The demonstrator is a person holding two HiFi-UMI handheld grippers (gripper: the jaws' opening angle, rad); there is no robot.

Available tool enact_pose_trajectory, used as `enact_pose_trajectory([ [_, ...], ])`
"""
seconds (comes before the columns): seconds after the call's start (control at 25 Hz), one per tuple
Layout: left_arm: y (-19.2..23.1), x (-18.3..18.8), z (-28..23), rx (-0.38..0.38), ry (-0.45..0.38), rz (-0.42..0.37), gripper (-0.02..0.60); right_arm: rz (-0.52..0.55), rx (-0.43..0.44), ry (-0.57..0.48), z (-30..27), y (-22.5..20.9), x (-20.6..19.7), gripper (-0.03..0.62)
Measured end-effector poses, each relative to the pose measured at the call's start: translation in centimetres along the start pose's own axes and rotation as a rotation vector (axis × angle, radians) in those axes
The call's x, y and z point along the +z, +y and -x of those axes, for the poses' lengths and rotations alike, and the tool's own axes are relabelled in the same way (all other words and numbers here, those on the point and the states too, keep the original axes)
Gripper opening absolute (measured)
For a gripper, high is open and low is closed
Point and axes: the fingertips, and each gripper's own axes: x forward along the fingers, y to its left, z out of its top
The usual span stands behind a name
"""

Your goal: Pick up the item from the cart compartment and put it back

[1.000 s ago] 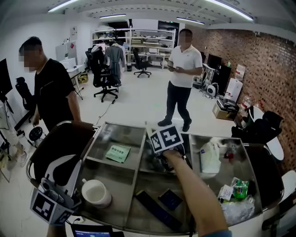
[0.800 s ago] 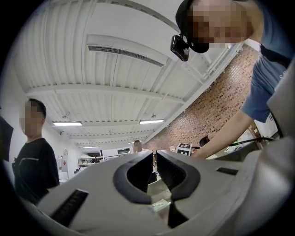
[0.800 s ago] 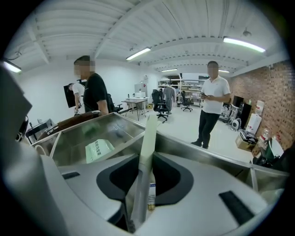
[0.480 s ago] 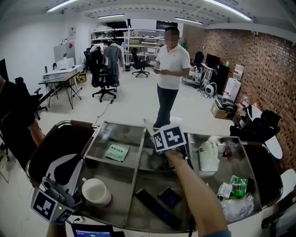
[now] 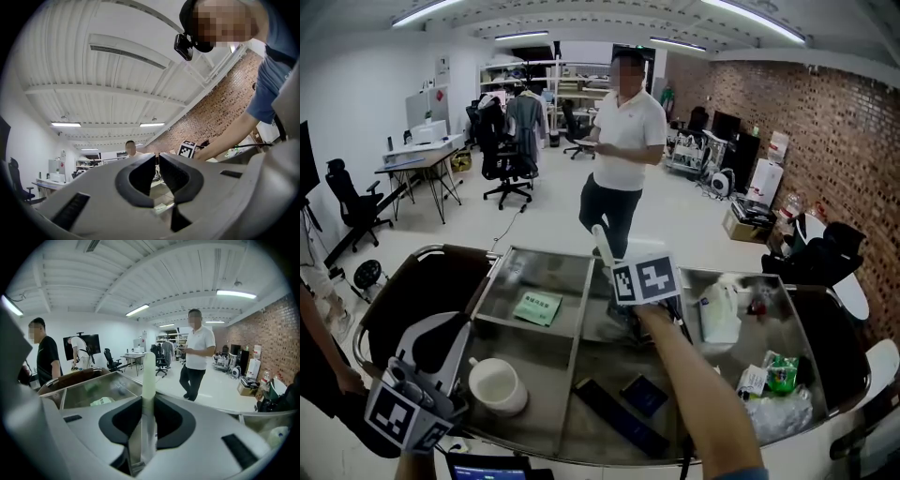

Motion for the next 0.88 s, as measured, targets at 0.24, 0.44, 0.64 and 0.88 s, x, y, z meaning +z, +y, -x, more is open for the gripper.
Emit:
enact_pose_trajectory([
  [0.24,0.1,1.0,0.9,0.0,-0.033,-0.011,0.034,0.06,-0.031,-0.093,2.5,1.4,2.4,0.085],
  [0.44,-0.1,1.7,2.2,-0.015,-0.042,-0.012,0.034,0.089,-0.043,-0.177,5.3,3.2,4.8,0.085],
  [0.64,-0.5,2.4,4.0,-0.044,-0.047,0.009,0.034,0.13,-0.055,-0.246,8.8,6.1,6.5,0.084],
  [0.88,-0.1,3.4,6.9,-0.065,-0.076,0.007,0.034,0.17,-0.062,-0.329,13.6,11.3,7.1,0.085],
])
